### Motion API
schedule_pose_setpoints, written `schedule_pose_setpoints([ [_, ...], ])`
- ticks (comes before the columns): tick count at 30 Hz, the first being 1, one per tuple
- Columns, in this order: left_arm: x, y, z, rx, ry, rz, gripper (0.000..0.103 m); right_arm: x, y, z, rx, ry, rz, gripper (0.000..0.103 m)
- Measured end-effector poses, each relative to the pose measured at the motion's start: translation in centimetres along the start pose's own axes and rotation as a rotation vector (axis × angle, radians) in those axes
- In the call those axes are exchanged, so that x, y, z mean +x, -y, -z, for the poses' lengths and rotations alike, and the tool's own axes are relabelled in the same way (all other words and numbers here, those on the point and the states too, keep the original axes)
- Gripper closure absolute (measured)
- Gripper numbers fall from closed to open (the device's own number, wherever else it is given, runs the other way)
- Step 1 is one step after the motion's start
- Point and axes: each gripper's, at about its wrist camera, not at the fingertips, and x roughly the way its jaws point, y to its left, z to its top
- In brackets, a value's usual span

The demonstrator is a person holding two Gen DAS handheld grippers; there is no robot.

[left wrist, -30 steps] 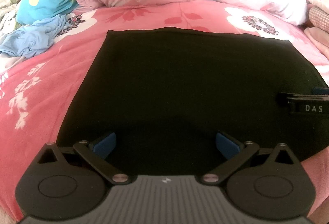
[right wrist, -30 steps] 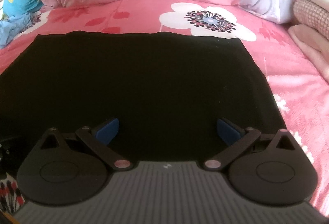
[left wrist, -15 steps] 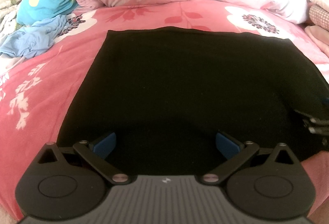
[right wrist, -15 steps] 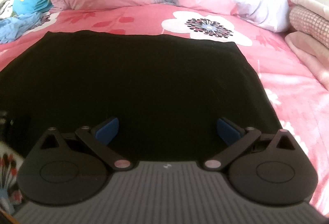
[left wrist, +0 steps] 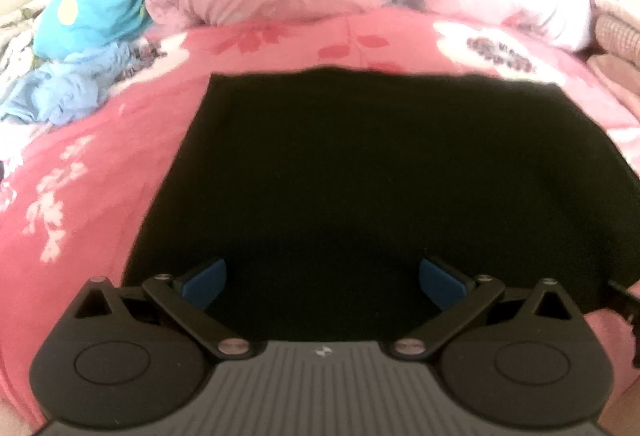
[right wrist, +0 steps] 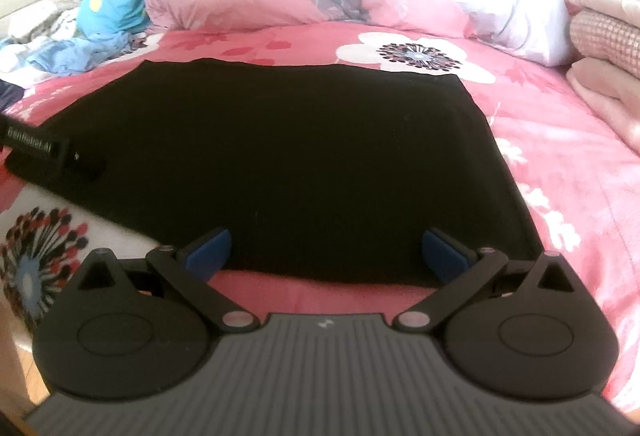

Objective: Fold clothes

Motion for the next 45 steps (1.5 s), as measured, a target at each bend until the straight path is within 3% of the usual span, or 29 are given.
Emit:
schedule_pose_setpoints([
  [7,-1.8,1.1,-1.5,0.023,0.092,0.001,0.0,-0.3,0.1,0.7,-0.01,0.036,-0.012,0.001],
  [17,-0.1,2.4,-3.3,0.029,0.149,0.039,0.0,-0.2,0.4,0.9,-0.007,0.054,-0.026,0.001],
  [23,1.9,2.0,-3.4,0.021,0.159,0.037,0.0,0.1,0.4,0.9,-0.008,0.055,-0.026,0.001],
  [30,4.2,-0.1,-2.0,-0.055,0.104,0.05,0.0,0.1,0.2,1.0,-0.013,0.054,-0.02,0.001],
  [45,4.1,-1.3,-1.6,-0.07,0.13,0.084,0.0,0.1,-0.4,0.6,-0.021,0.028,0.006,0.001],
])
